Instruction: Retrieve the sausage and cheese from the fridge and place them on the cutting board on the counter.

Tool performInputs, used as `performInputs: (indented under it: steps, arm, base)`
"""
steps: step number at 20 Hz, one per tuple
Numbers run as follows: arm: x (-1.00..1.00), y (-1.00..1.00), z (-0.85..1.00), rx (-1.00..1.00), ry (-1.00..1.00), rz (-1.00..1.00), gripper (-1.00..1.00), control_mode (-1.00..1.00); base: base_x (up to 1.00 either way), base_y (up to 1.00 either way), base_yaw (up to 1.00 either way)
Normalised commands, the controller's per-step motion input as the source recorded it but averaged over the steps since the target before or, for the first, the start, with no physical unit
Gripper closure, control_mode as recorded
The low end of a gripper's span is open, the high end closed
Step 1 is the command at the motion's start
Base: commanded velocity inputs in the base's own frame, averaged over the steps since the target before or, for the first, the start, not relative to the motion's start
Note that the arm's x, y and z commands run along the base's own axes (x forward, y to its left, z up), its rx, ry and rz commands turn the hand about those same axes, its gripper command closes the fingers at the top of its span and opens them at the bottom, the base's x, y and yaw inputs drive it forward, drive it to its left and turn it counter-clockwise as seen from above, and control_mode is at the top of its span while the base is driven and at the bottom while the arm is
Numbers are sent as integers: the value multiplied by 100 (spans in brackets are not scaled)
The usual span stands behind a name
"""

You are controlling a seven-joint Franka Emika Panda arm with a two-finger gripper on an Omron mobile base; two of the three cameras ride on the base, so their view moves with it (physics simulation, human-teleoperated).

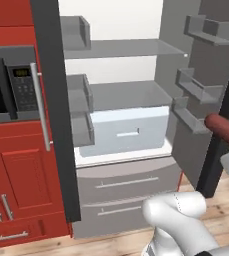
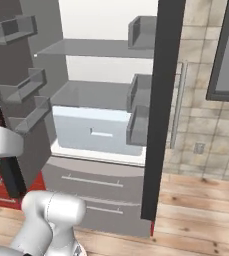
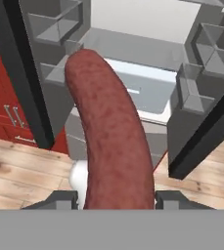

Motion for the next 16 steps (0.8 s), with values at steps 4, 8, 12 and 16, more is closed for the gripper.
performInputs:
  steps: [4, 8, 12, 16]
  arm:
    - [0, 0, 0, 0, 0, 0, 100, 100]
    - [0, 0, 0, 0, 0, 0, 100, 100]
    - [0, 0, 0, 0, 0, 0, 100, 100]
    - [0, 0, 0, 0, 0, 0, 100, 100]
  base:
    - [-100, -37, -1]
    - [-68, -85, 12]
    - [-26, -100, 57]
    - [-42, -68, 83]
